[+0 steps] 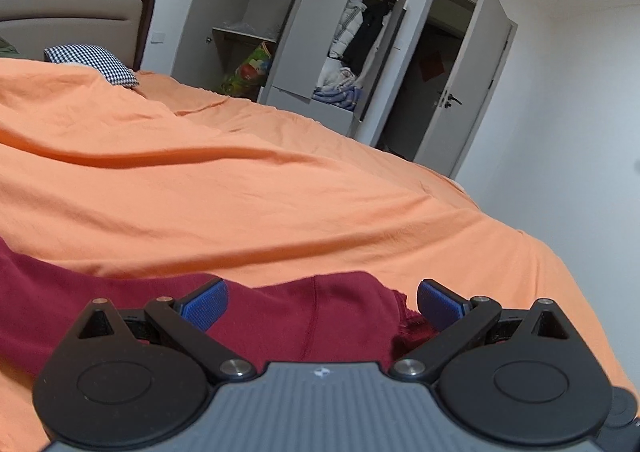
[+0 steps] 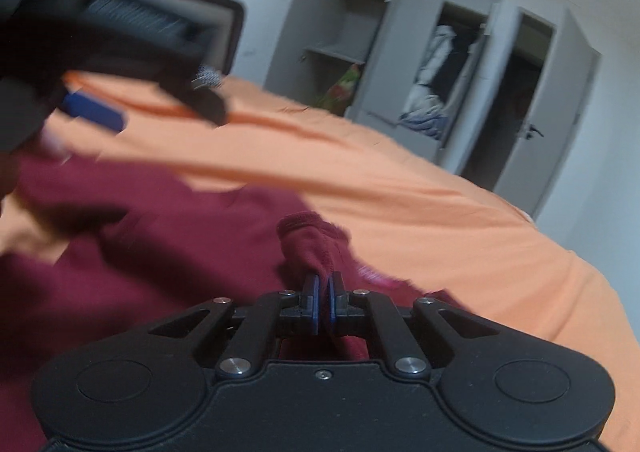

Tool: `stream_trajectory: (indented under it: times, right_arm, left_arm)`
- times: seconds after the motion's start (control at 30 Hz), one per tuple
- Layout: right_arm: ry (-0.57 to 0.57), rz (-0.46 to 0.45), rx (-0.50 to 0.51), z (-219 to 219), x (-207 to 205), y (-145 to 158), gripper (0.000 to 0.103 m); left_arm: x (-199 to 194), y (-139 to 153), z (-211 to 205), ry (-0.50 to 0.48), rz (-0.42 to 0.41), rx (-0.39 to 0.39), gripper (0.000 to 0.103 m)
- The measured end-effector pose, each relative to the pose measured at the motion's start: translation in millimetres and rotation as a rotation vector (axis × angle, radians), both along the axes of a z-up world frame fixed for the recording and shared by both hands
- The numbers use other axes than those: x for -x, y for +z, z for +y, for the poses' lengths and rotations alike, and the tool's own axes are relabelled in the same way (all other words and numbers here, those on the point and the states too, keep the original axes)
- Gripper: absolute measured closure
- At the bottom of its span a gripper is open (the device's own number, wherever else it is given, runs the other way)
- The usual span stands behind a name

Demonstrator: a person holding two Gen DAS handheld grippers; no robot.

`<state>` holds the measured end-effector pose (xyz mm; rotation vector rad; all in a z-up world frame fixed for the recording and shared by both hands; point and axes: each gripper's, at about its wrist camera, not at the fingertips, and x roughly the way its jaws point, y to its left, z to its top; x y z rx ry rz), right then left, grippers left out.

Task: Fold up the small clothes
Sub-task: 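Grasp a sleeve cuff with the right gripper and fold it across the body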

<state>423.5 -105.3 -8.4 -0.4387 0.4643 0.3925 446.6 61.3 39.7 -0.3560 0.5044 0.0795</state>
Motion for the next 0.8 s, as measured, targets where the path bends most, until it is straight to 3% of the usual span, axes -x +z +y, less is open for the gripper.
stream_trajectory:
  times: [0.03,0.07,0.13,0.2,0.33,0.4,0.53,0.67,0.8]
  right_arm:
    - [0.011,0.007,0.010,2,4,-3,0.094]
    - [0.022,0.015,0.012,1,10,-4,0.086]
    - [0.040,0.033,0.006,-3,19,-5,0.064]
    - [0.046,0.037,-0.007,-14,30,-1,0.037]
    - [0.018,0.064,-0.052,-51,40,9,0.021]
    - [-0.023,0.081,-0.099,-76,39,17,0.008]
    - [-0.149,0.085,-0.204,-142,41,33,0.003]
    - [-0.336,0.100,-0.266,-210,26,39,0.003]
    - [-0.475,0.213,-0.498,-276,-3,30,0.013]
  left_arm:
    - [-1,-2,-1,-0.009,0.001,0.005,0.000]
    - [-3,-4,-3,-0.021,0.001,0.012,0.000]
    - [-6,-8,-10,-0.040,0.002,0.022,0.000]
    - [-9,-14,-18,-0.054,0.006,0.024,0.000]
    - [-17,-26,-35,-0.090,0.020,0.014,0.000]
    - [-22,-35,-45,-0.100,0.034,0.008,0.000]
    - [-30,-49,-62,-0.099,0.034,0.003,0.000]
    - [-27,-55,-79,-0.070,0.027,-0.074,0.003]
    - [-24,-66,-82,0.000,0.081,-0.147,0.009]
